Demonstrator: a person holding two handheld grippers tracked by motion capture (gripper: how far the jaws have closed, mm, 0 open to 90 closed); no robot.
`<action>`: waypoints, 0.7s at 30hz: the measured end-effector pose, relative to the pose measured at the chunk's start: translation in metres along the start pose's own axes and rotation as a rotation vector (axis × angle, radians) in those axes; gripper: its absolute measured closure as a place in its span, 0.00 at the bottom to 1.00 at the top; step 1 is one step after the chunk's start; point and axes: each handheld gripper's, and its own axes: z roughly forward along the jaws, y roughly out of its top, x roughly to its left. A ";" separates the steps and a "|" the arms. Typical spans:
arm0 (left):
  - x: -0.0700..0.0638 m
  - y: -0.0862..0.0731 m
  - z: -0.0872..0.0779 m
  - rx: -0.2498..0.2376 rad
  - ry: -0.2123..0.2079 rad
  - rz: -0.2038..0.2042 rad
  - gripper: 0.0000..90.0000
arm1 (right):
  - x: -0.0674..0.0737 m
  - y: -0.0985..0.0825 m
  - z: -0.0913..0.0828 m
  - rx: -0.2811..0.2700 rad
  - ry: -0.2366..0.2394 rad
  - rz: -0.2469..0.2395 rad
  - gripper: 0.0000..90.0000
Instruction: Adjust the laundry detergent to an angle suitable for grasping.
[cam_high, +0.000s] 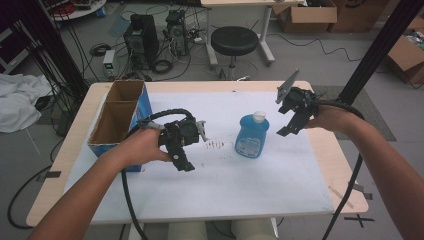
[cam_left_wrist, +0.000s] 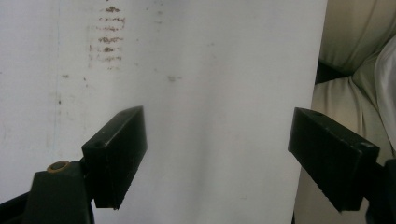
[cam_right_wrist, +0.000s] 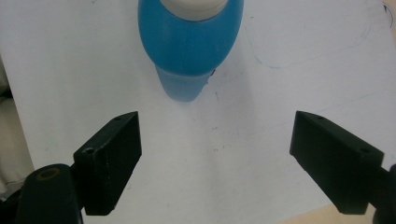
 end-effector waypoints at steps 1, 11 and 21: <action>0.000 0.000 0.000 0.000 0.000 0.000 0.22 | 0.000 0.000 0.000 -0.001 0.000 0.000 0.18; -0.001 -0.003 -0.001 -0.005 0.008 -0.019 0.22 | 0.000 -0.002 0.001 0.002 0.003 -0.002 0.18; -0.001 -0.002 -0.002 -0.007 0.012 -0.025 0.22 | -0.001 -0.008 0.004 -0.009 0.014 0.004 0.18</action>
